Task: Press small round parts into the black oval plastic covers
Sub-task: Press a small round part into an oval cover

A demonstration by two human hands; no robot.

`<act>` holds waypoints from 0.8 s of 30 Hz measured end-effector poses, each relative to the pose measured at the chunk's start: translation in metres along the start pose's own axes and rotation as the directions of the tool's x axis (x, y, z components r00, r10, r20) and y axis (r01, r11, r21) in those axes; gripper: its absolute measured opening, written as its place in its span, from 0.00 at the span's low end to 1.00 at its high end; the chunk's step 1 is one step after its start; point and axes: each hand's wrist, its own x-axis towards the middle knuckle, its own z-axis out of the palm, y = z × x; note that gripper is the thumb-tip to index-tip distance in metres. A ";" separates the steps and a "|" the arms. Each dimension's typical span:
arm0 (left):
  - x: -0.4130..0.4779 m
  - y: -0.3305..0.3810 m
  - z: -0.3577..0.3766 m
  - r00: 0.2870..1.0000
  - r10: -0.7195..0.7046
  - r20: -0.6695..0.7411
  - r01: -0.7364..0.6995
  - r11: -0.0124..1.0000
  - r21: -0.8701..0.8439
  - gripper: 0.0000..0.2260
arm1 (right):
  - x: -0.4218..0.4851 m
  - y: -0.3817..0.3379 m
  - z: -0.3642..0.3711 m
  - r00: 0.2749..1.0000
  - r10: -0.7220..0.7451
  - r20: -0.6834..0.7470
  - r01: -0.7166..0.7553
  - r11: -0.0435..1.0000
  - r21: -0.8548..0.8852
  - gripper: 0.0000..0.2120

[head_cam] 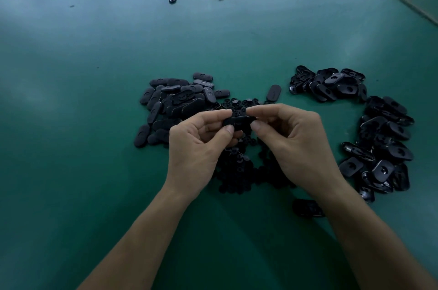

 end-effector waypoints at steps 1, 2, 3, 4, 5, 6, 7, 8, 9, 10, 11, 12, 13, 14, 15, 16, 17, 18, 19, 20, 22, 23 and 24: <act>0.000 0.000 0.000 1.000 -0.002 0.000 0.002 1.000 0.000 0.11 | 0.000 0.000 0.000 1.000 0.023 0.005 -0.023 0.999 0.024 0.10; 0.000 0.000 0.000 1.000 -0.003 0.000 0.003 1.000 -0.001 0.11 | 0.000 0.000 0.001 0.999 0.044 0.008 -0.045 0.998 0.049 0.10; 0.000 0.001 0.000 1.000 -0.002 0.001 0.002 1.000 0.000 0.11 | 0.000 0.001 0.001 0.998 0.059 0.009 -0.059 0.996 0.068 0.09; -0.001 0.001 0.000 1.000 0.001 0.004 -0.001 1.000 0.002 0.11 | 0.000 0.001 0.001 0.998 0.066 0.012 -0.067 0.995 0.077 0.08; -0.001 0.002 0.000 1.000 0.004 0.007 -0.004 1.000 0.004 0.11 | 0.000 0.001 0.001 0.997 0.070 0.018 -0.071 0.994 0.079 0.08; -0.001 0.002 0.000 1.000 0.007 0.012 -0.008 1.000 0.007 0.11 | 0.000 0.001 0.001 0.997 0.071 0.025 -0.073 0.994 0.076 0.08; -0.001 0.002 0.000 1.000 0.009 0.015 -0.009 1.000 0.009 0.11 | 0.000 0.001 0.001 0.997 0.072 0.030 -0.074 0.995 0.073 0.08; -0.001 0.002 0.000 1.000 0.009 0.019 -0.009 1.000 0.012 0.11 | 0.000 0.001 0.001 0.997 0.075 0.031 -0.077 0.994 0.073 0.08; -0.001 0.003 0.000 1.000 0.010 0.023 -0.011 1.000 0.018 0.11 | 0.000 0.001 0.000 0.997 0.077 0.027 -0.079 0.994 0.073 0.08; -0.001 0.003 0.000 1.000 0.013 0.025 -0.014 0.999 0.029 0.11 | -0.001 0.001 0.000 0.997 0.076 0.021 -0.077 0.995 0.068 0.07; -0.001 0.003 0.000 0.999 0.017 0.027 -0.018 0.999 0.043 0.11 | -0.001 0.001 0.000 0.997 0.070 0.017 -0.071 0.996 0.057 0.07; -0.001 0.003 0.000 0.999 0.021 0.029 -0.023 0.998 0.058 0.11 | -0.001 0.001 0.001 0.998 0.062 0.016 -0.062 0.997 0.041 0.07; -0.001 0.003 0.000 0.999 0.024 0.033 -0.027 0.997 0.074 0.10 | -0.002 0.001 0.001 0.998 0.053 0.017 -0.054 0.998 0.024 0.07; -0.001 0.003 0.000 0.999 0.026 0.038 -0.029 0.996 0.089 0.10 | -0.003 0.001 0.002 0.999 0.046 0.018 -0.046 0.999 0.006 0.07; -0.001 0.003 0.000 0.999 0.028 0.045 -0.032 0.994 0.104 0.10 | -0.003 0.000 0.004 0.999 0.040 0.015 -0.040 0.999 -0.017 0.07; -0.001 0.003 0.000 0.998 0.030 0.051 -0.035 0.993 0.116 0.10 | -0.004 0.000 0.005 0.999 0.033 0.007 -0.033 0.998 -0.045 0.07; -0.001 0.003 0.000 0.998 0.030 0.056 -0.037 0.992 0.124 0.10 | -0.005 -0.001 0.006 1.000 0.026 -0.006 -0.027 0.997 -0.074 0.08; -0.002 0.003 0.000 0.998 0.032 0.059 -0.039 0.991 0.131 0.10 | -0.005 -0.002 0.007 1.000 0.020 -0.021 -0.022 0.995 -0.099 0.08; -0.002 0.003 0.000 0.997 0.035 0.064 -0.044 0.990 0.137 0.10 | -0.006 -0.003 0.008 0.999 0.013 -0.033 -0.016 0.993 -0.121 0.09; -0.002 0.003 0.000 0.997 0.039 0.071 -0.049 0.988 0.144 0.11 | -0.006 -0.004 0.008 0.999 0.005 -0.041 -0.011 0.990 -0.140 0.09; -0.002 0.004 0.001 0.995 0.045 0.085 -0.059 0.984 0.166 0.12 | -0.007 -0.005 0.009 0.998 -0.010 -0.056 0.001 0.985 -0.170 0.09; -0.002 0.004 0.001 0.995 0.049 0.091 -0.065 0.982 0.180 0.13 | -0.007 -0.005 0.009 0.998 -0.017 -0.060 0.006 0.984 -0.181 0.09; -0.002 0.004 0.002 0.994 0.052 0.094 -0.069 0.979 0.194 0.13 | -0.007 -0.006 0.009 0.998 -0.021 -0.059 0.010 0.982 -0.188 0.08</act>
